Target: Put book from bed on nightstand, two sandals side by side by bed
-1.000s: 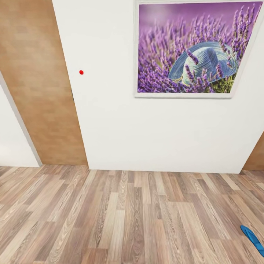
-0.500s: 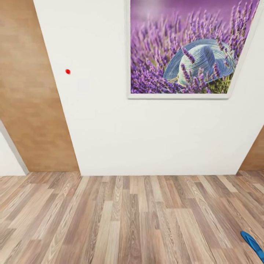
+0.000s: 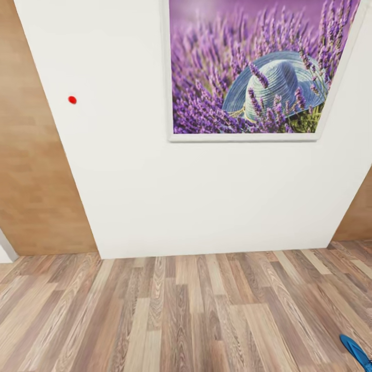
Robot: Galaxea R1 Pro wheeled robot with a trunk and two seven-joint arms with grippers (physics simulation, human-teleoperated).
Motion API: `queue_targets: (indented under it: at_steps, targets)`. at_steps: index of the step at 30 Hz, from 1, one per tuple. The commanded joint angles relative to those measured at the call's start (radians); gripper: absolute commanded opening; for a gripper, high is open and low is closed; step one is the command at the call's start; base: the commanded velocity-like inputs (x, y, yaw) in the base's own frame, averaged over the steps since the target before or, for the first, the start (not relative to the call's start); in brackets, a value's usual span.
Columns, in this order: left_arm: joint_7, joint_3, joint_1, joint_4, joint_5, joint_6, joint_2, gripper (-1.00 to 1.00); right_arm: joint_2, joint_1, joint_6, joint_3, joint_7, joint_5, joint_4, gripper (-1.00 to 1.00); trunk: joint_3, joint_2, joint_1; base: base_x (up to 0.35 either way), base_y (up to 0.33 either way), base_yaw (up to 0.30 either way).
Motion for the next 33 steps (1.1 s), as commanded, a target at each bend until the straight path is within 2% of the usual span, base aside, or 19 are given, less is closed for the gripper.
queue_targets:
  at_steps: [1,6,20,33]
  targets:
    - [0.0,0.0,-0.001,0.0,0.0,-0.003,0.0,1.0,0.0,-0.001,-0.003,-0.001,0.001,0.0,0.001,1.0,-0.001,0.0,0.0,0.289,0.0,-0.262]
    - [0.0,0.0,0.0,0.0,0.0,-0.003,0.0,1.0,0.001,-0.001,-0.003,0.001,0.001,0.0,0.001,1.0,-0.001,0.0,0.0,0.289,0.0,-0.141]
    - [0.0,0.0,-0.001,0.0,0.0,-0.003,0.0,1.0,0.003,-0.001,-0.003,0.001,0.001,0.002,0.001,1.0,-0.001,0.0,0.0,0.289,-0.004,-0.006]
    - [0.0,-0.002,-0.001,0.0,0.0,-0.003,0.0,1.0,0.003,-0.001,-0.003,0.001,0.001,0.003,0.001,1.0,-0.001,0.0,0.0,0.281,-0.124,0.0]
